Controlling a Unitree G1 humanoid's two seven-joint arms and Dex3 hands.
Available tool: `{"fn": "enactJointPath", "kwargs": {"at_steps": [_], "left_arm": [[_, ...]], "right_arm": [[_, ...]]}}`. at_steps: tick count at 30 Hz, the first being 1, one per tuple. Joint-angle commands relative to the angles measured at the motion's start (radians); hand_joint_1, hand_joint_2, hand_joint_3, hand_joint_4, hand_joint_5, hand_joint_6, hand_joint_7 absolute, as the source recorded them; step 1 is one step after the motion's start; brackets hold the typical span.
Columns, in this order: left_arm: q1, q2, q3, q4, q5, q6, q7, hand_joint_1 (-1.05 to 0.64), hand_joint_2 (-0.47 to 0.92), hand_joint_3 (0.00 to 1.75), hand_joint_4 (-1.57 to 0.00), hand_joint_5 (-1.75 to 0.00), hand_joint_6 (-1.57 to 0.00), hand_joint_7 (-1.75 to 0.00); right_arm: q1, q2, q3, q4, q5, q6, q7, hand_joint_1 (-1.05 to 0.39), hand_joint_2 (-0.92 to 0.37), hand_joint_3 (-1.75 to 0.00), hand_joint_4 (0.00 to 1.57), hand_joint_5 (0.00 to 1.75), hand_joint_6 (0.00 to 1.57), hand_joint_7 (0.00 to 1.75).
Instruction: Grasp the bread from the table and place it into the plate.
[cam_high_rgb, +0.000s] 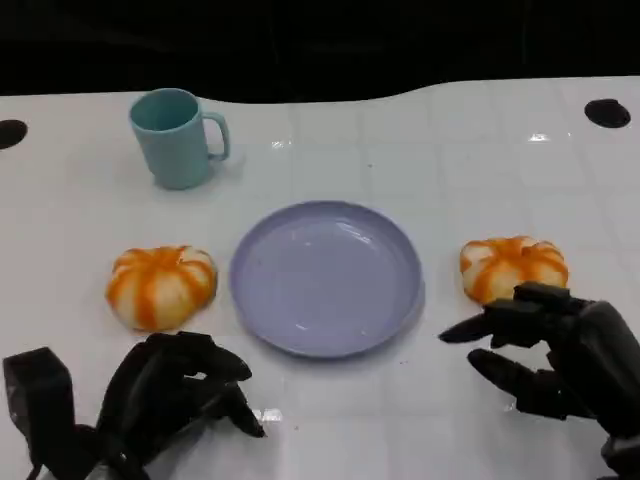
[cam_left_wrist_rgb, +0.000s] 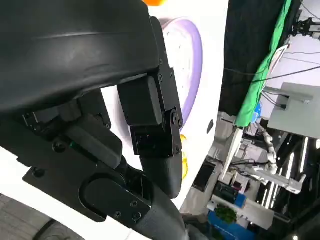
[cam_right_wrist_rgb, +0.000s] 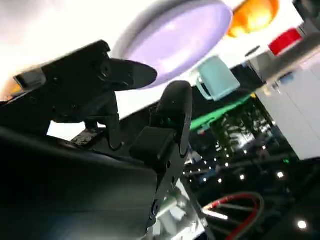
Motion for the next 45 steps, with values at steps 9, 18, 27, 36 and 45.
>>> {"fn": "enactJointPath", "kwargs": {"at_steps": [9,18,27,36,45], "left_arm": [[-0.011,0.017,0.004,0.008,0.002,-0.006,-0.003,-1.05,0.71,0.00,-1.57,-0.59,-1.57,-0.20],[-0.013,0.010,0.002,0.012,0.006,-0.015,0.002,-1.05,0.71,0.00,-1.57,-0.59,-1.57,-0.20],[-0.019,0.011,0.002,0.021,0.005,-0.010,-0.001,-1.05,0.71,0.00,-1.57,-0.59,-1.57,-0.20],[-0.017,0.009,0.003,0.023,0.006,-0.022,0.000,-1.05,0.71,0.00,-1.57,-0.58,-1.57,-0.20],[-0.014,0.009,0.004,0.018,0.003,-0.014,0.002,-1.05,0.71,0.00,-1.57,-0.59,-1.57,-0.20]], "right_arm": [[0.022,-0.064,-0.101,-0.135,0.008,0.145,0.091,-0.46,-0.92,-0.06,0.39,0.37,0.55,0.07],[0.045,-0.115,-0.134,-0.304,0.014,0.347,0.283,-0.53,-0.88,0.00,0.16,0.18,0.31,0.00],[0.032,-0.127,-0.105,-0.398,-0.038,0.521,0.428,-0.53,-0.83,0.00,0.04,0.15,0.21,0.00],[-0.072,-0.133,-0.031,-0.274,-0.159,0.592,0.419,-0.49,-0.80,0.00,0.03,0.18,0.23,0.01],[-0.187,-0.116,0.043,-0.090,-0.192,0.613,0.354,-0.41,-0.78,0.00,0.06,0.23,0.26,0.01]]}}
